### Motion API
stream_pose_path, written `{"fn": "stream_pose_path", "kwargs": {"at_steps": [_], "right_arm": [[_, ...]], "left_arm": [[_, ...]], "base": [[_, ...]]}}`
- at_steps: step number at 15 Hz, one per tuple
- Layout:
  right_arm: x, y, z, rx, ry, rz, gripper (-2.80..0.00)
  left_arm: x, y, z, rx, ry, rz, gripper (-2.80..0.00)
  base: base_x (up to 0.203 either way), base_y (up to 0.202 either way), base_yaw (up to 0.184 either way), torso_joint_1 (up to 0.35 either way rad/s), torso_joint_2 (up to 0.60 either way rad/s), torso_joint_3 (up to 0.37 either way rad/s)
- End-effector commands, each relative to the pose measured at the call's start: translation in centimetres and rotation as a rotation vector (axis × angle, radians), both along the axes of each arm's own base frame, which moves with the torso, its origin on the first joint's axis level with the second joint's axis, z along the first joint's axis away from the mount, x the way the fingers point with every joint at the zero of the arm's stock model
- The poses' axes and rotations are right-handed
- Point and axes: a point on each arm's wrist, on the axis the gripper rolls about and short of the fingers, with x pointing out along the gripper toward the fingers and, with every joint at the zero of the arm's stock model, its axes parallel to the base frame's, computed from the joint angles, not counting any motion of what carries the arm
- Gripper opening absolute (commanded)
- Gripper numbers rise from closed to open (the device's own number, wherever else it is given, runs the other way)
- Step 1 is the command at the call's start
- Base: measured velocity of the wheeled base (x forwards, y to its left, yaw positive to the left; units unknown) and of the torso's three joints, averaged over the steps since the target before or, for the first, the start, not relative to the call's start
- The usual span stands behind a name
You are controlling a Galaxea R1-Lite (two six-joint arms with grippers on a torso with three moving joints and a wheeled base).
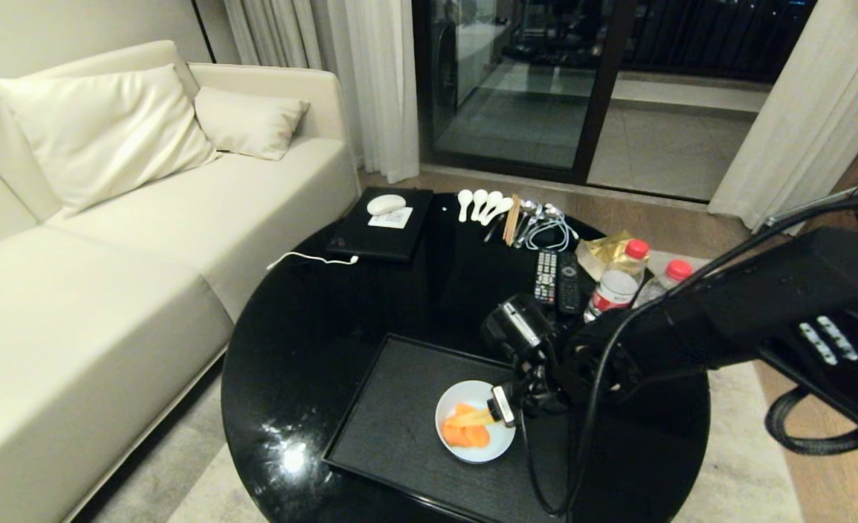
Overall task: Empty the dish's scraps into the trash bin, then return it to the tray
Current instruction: Pick up the bowl with leftover food
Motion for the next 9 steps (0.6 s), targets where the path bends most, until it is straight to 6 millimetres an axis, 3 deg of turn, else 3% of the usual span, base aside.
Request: {"fn": "stream_pose_path", "kwargs": {"at_steps": [1,9], "right_arm": [[0.7,0.5,-1.1,-0.009,0.01,-0.004,0.0],[2.3,0.2,-3.6,-0.033,0.037,-0.036,0.0]], "left_arm": [[0.0,0.0,0.0,0.0,-0.001,0.0,-2.8],[0.0,0.0,0.0,0.0,-0.001,0.0,-2.8]], "base": [[0.0,0.0,0.0,0.0,0.0,0.0],[0.0,0.0,0.0,0.0,0.0,0.0]]}}
